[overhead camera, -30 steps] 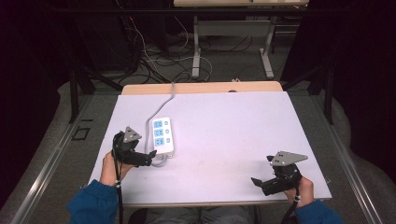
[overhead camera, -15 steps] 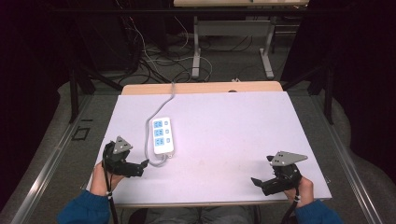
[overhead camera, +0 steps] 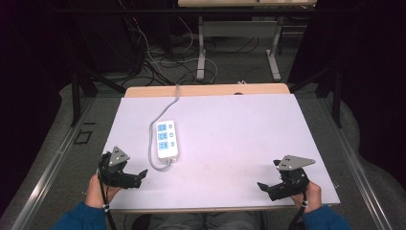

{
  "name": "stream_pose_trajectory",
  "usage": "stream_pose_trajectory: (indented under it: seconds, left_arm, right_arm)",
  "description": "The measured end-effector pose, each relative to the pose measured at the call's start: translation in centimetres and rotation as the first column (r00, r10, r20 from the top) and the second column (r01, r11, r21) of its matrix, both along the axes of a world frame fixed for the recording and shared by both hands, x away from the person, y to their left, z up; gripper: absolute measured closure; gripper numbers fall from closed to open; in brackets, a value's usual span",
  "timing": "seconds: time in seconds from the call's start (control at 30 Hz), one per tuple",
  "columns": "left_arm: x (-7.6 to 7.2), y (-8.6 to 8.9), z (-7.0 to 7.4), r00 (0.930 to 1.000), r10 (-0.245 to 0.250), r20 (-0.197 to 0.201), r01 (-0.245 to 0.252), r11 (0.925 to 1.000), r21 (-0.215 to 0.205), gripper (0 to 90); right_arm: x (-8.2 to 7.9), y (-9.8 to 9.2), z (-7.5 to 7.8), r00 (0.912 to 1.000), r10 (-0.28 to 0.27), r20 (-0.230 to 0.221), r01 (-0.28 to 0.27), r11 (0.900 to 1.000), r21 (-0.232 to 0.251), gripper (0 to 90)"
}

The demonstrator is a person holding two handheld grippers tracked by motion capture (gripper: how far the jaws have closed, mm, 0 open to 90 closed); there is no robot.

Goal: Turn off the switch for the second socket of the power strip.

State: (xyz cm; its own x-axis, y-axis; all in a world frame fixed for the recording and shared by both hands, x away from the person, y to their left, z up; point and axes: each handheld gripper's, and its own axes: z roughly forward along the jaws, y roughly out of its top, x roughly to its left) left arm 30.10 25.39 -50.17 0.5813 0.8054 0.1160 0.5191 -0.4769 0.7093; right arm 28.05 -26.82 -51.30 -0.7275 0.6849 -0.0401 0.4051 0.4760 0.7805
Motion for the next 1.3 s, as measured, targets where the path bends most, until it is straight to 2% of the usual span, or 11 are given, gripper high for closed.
stream_pose_trajectory:
  seconds: [0.23, 0.63, 1.3]
  left_arm:
    - [-0.7, 0.4, -0.3, 1.0, -0.006, 0.001, 0.006, 0.9999, -0.012, 0.2]
    - [-1.6, 0.8, -0.7, 0.9994, -0.03, 0.016, 0.031, 0.9995, -0.003, 0.2]
    - [-3.0, 1.1, -0.9, 0.9981, -0.039, 0.048, 0.04, 0.9988, -0.029, 0.0]
  right_arm:
    - [0.0, 0.0, 0.0, 1.0, -0.001, 0.0, 0.001, 1.0, -0.001, 1.6]
    - [0.0, 0.0, 0.0, 1.0, -0.003, -0.001, 0.003, 1.0, -0.002, 1.6]
    - [0.0, 0.0, 0.0, 1.0, -0.004, -0.002, 0.004, 1.0, -0.003, 1.6]
